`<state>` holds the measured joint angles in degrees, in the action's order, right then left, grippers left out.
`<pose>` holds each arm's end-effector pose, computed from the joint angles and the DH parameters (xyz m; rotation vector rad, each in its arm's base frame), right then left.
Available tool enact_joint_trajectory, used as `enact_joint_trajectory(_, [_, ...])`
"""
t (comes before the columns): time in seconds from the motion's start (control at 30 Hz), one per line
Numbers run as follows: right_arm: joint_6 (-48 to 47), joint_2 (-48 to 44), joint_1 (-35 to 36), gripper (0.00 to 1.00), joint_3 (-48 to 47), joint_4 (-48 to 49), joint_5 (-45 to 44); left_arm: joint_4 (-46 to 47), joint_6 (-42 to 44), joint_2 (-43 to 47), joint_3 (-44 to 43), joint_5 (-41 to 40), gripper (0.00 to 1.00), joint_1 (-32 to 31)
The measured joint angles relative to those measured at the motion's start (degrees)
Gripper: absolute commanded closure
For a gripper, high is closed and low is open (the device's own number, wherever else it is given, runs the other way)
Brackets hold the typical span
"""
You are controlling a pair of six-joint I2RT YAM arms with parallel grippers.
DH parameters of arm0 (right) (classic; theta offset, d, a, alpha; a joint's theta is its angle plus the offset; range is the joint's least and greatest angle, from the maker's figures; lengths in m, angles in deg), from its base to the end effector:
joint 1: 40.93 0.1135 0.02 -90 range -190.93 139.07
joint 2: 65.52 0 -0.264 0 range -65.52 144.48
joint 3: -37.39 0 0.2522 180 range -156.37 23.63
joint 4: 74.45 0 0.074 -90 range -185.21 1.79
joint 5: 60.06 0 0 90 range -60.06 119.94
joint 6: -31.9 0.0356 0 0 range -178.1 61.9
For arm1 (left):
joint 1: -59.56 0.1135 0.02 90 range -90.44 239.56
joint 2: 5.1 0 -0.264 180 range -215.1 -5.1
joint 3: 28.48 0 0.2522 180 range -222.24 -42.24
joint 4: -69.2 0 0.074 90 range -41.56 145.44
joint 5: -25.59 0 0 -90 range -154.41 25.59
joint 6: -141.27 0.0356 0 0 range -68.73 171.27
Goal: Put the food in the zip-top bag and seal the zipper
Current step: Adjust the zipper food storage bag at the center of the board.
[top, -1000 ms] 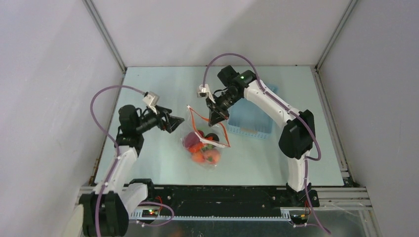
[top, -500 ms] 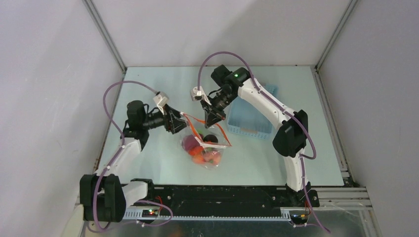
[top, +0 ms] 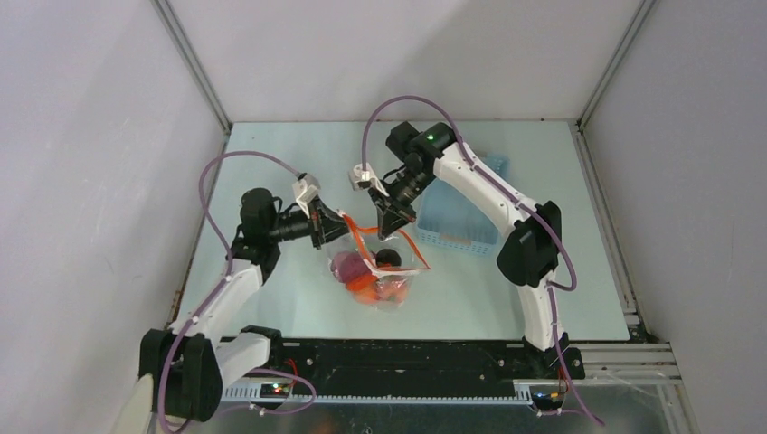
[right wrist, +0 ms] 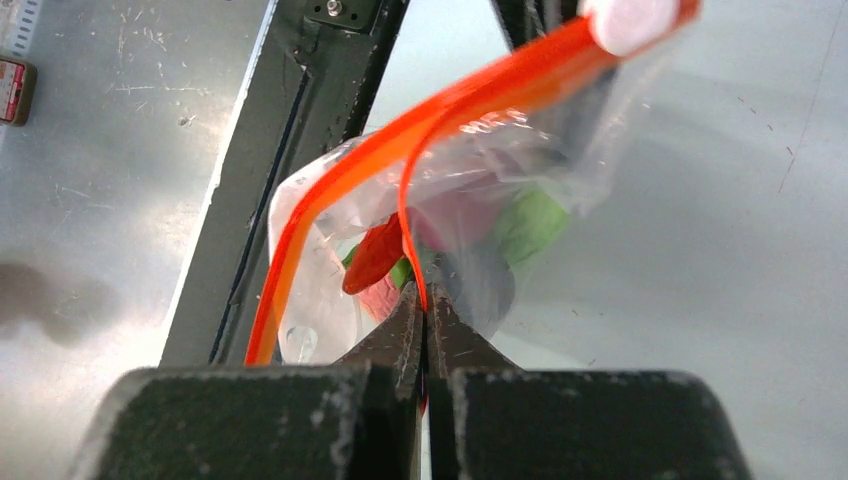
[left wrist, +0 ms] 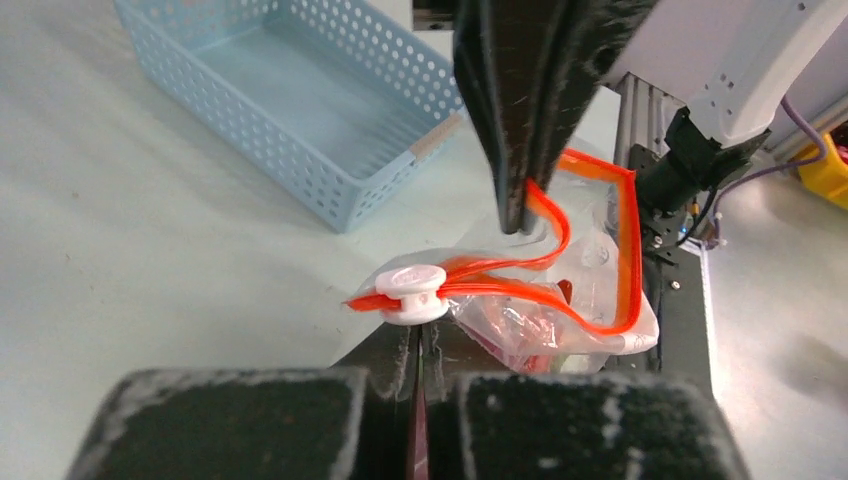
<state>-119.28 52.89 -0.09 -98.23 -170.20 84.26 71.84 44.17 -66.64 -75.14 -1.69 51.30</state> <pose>0.2877 0.2869 0.3275 -2.0392 1.4839 1.2273 0.2193 -0.0638 0.2617 0.8144 1.6157 -1.1558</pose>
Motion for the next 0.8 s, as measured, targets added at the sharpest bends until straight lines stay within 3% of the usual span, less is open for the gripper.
enact_joint_trajectory(0.2, [0.9,0.0,-1.7,1.0,0.0,-0.2,-1.0,-0.6,-1.5,6.1,0.7,-4.6,1.0,-3.2])
enact_joint_trajectory(0.23, [1.3,0.0,-2.0,0.96,-0.1,-0.1,-1.4,-0.2,-2.4,6.8,1.1,-5.7,1.0,-3.7])
enact_joint_trajectory(0.47, [7.0,-0.3,-5.9,0.84,-1.0,2.3,-6.2,5.2,-14.6,11.1,7.4,-22.6,1.0,-8.9])
enact_joint_trajectory(0.6, [10.4,-2.3,-7.5,0.71,0.9,5.5,-9.2,5.0,-20.9,17.7,12.6,-31.4,1.0,-11.2])
enact_joint_trajectory(0.8, [15.1,-11.8,-5.3,0.44,10.1,12.9,-12.8,-0.5,-24.3,31.2,14.4,-47.9,1.0,-20.7])
